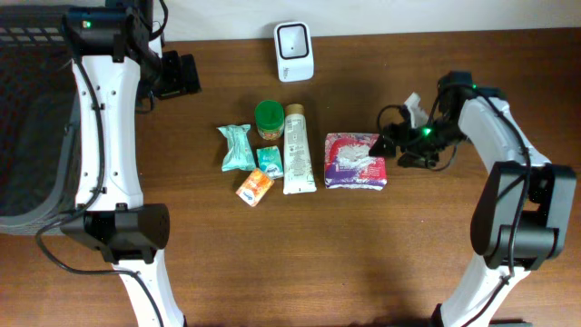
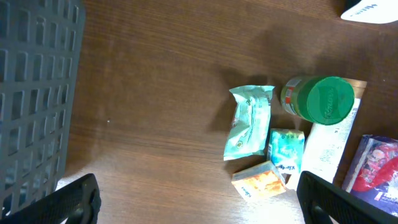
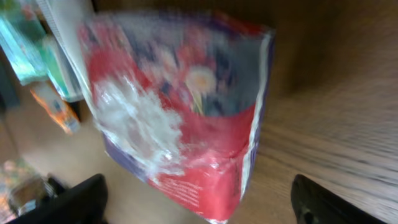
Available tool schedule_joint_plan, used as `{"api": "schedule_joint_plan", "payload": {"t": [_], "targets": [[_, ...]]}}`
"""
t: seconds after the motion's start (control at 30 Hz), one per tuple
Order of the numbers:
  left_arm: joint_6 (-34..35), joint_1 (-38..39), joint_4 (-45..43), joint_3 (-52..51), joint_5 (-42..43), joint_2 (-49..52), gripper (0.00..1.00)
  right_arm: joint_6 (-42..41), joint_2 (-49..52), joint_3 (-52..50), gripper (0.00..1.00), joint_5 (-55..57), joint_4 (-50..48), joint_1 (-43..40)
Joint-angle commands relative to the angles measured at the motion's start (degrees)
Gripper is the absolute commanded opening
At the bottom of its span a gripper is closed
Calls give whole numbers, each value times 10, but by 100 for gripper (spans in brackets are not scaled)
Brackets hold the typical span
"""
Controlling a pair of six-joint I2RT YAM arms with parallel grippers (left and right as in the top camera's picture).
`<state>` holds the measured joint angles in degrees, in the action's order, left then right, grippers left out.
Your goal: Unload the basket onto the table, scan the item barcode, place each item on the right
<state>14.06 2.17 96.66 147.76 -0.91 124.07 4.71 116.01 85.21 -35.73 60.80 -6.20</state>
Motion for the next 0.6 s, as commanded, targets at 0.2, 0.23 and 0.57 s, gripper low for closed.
{"api": "schedule_joint_plan", "payload": {"t": [0.2,0.23,0.57], "targets": [[-7,-1,1,3,-4,-10,99,24,14,-139,4,-75,-120,6],[-7,-1,1,3,-4,-10,99,24,10,-137,4,-87,-120,6],[-7,-1,1,3,-4,-10,99,-247,-62,148,4,454,156,61]]}}
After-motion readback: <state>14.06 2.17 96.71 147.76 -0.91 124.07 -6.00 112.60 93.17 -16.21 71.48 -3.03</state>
